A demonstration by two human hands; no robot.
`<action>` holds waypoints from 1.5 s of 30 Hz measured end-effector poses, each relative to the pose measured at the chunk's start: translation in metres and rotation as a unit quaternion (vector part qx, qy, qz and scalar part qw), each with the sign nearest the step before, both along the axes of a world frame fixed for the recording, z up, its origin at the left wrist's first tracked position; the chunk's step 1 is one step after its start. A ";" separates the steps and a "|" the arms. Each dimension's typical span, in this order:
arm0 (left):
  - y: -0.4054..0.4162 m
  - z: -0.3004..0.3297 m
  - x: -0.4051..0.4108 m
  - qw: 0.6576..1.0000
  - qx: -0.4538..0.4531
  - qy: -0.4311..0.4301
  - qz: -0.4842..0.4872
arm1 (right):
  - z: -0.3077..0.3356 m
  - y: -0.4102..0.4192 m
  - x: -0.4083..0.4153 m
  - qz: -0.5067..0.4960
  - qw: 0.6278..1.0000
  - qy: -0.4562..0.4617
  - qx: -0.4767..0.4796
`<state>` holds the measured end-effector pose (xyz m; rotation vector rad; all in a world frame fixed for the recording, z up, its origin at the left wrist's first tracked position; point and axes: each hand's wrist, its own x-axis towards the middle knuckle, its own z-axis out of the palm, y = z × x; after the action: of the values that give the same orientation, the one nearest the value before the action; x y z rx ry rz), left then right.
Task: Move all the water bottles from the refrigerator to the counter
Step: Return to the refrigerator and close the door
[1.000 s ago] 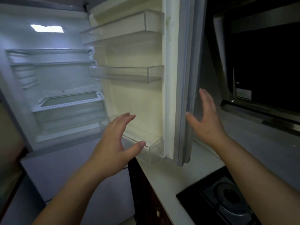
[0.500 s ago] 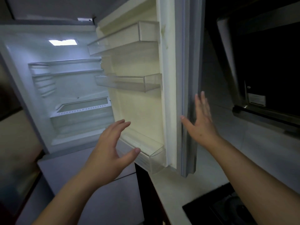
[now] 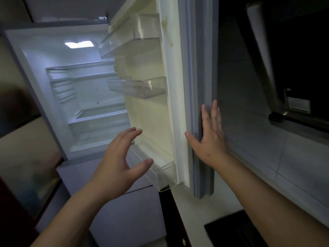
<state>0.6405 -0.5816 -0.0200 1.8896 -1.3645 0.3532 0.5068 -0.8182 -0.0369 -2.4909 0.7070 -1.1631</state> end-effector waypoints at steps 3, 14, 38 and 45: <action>0.004 0.001 -0.005 1.000 0.000 -0.006 0.011 | -0.005 0.013 0.002 0.020 0.999 0.002 -0.031; 0.051 -0.007 -0.011 0.996 -0.011 0.015 0.087 | -0.019 0.064 0.033 0.139 0.978 0.006 -0.157; 0.236 -0.019 0.165 0.985 0.002 0.043 0.169 | -0.034 0.245 0.250 0.258 0.935 -0.124 -0.209; 0.265 -0.019 0.211 0.987 0.017 0.038 0.157 | -0.034 0.278 0.316 0.205 0.967 -0.007 -0.152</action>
<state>0.8513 -0.3168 -0.0389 2.1278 -1.0296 0.4103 0.8233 -0.5403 -0.0707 -2.6900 -0.0067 -1.1943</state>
